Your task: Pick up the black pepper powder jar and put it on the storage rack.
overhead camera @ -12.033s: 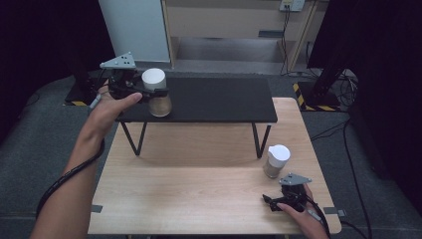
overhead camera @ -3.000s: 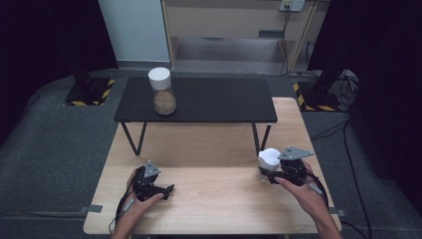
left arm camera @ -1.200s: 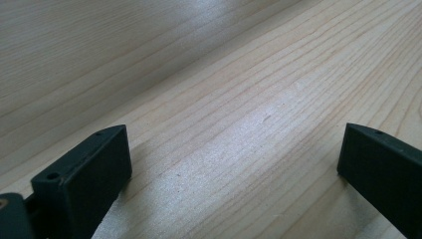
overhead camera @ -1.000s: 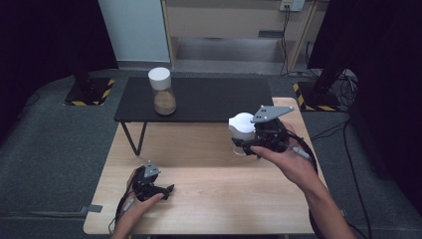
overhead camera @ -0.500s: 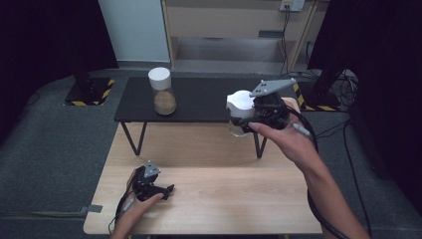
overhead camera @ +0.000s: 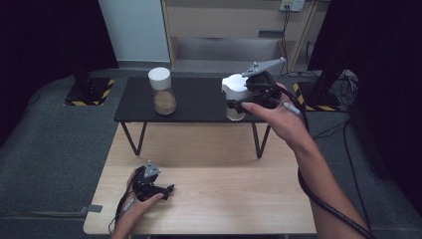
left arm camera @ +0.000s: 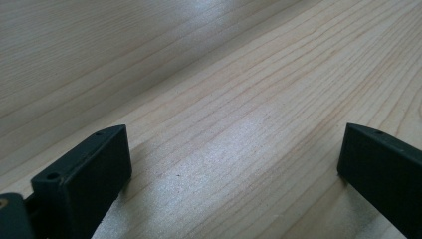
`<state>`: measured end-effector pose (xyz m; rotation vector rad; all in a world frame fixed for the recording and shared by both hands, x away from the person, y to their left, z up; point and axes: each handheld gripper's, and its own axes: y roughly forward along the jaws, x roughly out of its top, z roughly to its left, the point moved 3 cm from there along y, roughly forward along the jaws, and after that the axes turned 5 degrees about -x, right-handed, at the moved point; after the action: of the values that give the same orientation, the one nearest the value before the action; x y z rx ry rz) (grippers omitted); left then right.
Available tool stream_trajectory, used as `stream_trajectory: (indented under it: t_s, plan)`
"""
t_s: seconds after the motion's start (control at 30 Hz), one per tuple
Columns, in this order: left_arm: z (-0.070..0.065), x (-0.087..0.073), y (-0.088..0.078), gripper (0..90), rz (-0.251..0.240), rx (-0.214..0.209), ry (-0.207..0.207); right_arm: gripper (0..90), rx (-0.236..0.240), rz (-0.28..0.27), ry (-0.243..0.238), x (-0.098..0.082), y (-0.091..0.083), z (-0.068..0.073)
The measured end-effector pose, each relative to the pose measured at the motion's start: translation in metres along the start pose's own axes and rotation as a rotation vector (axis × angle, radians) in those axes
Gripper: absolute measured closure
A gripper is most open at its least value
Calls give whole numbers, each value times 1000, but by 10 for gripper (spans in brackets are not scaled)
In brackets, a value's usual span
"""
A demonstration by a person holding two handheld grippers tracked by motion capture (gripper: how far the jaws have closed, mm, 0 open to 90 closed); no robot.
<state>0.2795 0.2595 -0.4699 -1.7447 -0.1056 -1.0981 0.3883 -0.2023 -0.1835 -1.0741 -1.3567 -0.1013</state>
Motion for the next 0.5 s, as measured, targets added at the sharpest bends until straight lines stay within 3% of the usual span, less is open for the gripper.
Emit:
stream_trajectory:
  t_s: [0.5]
  plan:
    - [0,0,0,0,1,-1,1,316,21,13,17,13,35,-9]
